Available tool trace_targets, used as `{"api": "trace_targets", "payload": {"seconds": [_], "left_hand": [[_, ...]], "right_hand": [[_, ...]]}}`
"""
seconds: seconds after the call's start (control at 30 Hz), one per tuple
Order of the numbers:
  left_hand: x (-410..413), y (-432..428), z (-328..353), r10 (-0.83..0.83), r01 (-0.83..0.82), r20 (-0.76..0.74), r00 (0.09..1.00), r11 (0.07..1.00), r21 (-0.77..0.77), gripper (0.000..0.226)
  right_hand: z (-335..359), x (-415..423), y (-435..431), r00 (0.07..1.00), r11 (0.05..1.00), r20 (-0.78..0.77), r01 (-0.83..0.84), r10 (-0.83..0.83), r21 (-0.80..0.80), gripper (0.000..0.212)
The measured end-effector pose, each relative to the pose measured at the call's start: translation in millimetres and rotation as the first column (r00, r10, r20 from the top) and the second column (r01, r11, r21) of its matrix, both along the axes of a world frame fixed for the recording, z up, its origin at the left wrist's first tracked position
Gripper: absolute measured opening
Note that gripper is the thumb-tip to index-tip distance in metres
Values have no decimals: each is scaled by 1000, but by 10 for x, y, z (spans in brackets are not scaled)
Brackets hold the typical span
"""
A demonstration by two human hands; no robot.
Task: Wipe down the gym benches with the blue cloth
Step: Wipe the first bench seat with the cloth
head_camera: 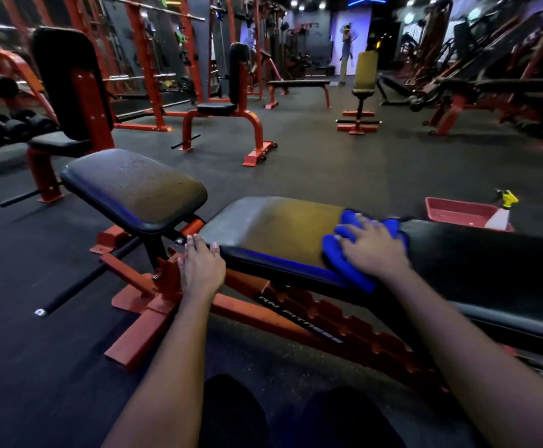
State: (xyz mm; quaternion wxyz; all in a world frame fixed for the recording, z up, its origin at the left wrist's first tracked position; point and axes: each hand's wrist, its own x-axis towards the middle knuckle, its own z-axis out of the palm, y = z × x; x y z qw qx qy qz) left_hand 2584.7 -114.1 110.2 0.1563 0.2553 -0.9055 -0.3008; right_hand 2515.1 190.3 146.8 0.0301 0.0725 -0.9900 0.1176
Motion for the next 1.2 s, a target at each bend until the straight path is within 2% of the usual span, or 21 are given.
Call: {"api": "trace_targets", "payload": {"seconds": [0.17,0.27,0.5,0.6,0.7,0.77,0.83,0.97,1.07,1.13,1.2], "left_hand": [[45,-114,-33,-45,45,-20,999,999,-27,52],[34,-117,-46,-33,32,-57,998,999,-31,52],[-48,-122,-116,3,-9,-130,991,999,-48,50],[-83,-150,-168,9,-24,-166,986,996,-88,47],[-100,-121,-152,55,-74,-201,978,993,-89,42],[-108,-120,-86,101,-124,-188,977,986,-112,37],[-135,-164,-29,158,-187,-194,968,972,-143,31],[-230,-404,126,199,-234,-183,963,953,-192,21],[-357,-565,250,227,-268,-193,955,938,-220,23],[-415,-685,326,269,-322,-250,930,925,-203,19],[-522,-827,433,301,-368,-334,893,916,-159,20]], "right_hand": [[23,-42,-955,974,974,8,-228,227,4,51],[36,-321,-1236,955,955,42,-296,295,20,64],[268,-733,-1985,920,922,125,-382,372,66,56],[266,-792,-2298,868,865,144,-491,476,101,57],[201,-903,-2360,776,769,96,-631,624,99,55],[174,-1028,-2318,733,733,55,-679,677,34,50],[170,-1170,-2296,736,736,24,-676,677,-37,44],[144,-1335,-2376,820,812,-87,-573,566,-111,32],[118,-1465,-2471,852,806,-142,-523,504,-276,28],[112,-1543,-2509,870,716,-124,-467,477,-519,28],[132,-1663,-2579,866,534,-110,-397,489,-746,27]]}}
